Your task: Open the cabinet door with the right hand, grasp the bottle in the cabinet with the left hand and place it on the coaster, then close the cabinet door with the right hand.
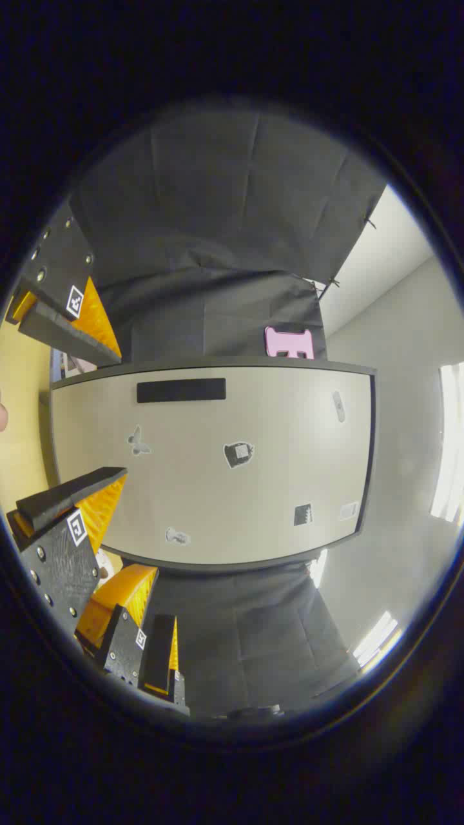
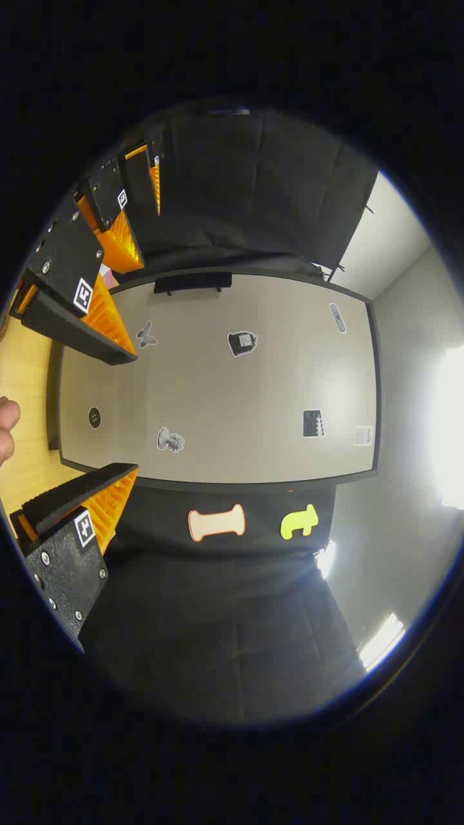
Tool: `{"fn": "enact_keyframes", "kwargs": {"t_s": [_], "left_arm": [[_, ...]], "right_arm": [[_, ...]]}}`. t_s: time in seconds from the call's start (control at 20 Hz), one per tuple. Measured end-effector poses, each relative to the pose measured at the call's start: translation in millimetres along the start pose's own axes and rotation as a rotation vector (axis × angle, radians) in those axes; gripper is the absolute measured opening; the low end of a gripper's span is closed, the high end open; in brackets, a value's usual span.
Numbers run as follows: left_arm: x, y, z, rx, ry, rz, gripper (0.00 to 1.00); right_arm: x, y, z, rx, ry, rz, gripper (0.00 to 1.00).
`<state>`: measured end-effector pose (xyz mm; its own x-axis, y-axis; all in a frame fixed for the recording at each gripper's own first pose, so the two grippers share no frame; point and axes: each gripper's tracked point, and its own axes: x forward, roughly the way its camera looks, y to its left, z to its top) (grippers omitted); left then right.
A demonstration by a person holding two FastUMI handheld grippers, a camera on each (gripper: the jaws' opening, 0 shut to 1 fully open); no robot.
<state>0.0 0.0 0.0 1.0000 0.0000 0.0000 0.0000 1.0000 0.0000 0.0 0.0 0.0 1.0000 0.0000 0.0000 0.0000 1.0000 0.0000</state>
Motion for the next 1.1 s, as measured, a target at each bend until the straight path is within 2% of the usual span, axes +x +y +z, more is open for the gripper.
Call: {"fn": "enact_keyframes", "kwargs": {"t_s": [0.45, 0.6, 1.1], "left_arm": [[14.2, -7.3, 6.4, 0.015, -0.030, -0.005, 0.89], [16.4, -13.2, 2.4, -0.001, -0.017, -0.025, 0.90], [13.4, -11.5, 8.4, 0.011, -0.039, -0.019, 0.90]], "right_arm": [[14.3, -11.1, -8.3, 0.038, 0.024, -0.010, 0.94], [15.7, -13.4, -9.4, 0.044, 0.030, -0.012, 0.95], [19.6, -14.6, -12.1, 0.037, 0.030, 0.005, 0.94]]}}
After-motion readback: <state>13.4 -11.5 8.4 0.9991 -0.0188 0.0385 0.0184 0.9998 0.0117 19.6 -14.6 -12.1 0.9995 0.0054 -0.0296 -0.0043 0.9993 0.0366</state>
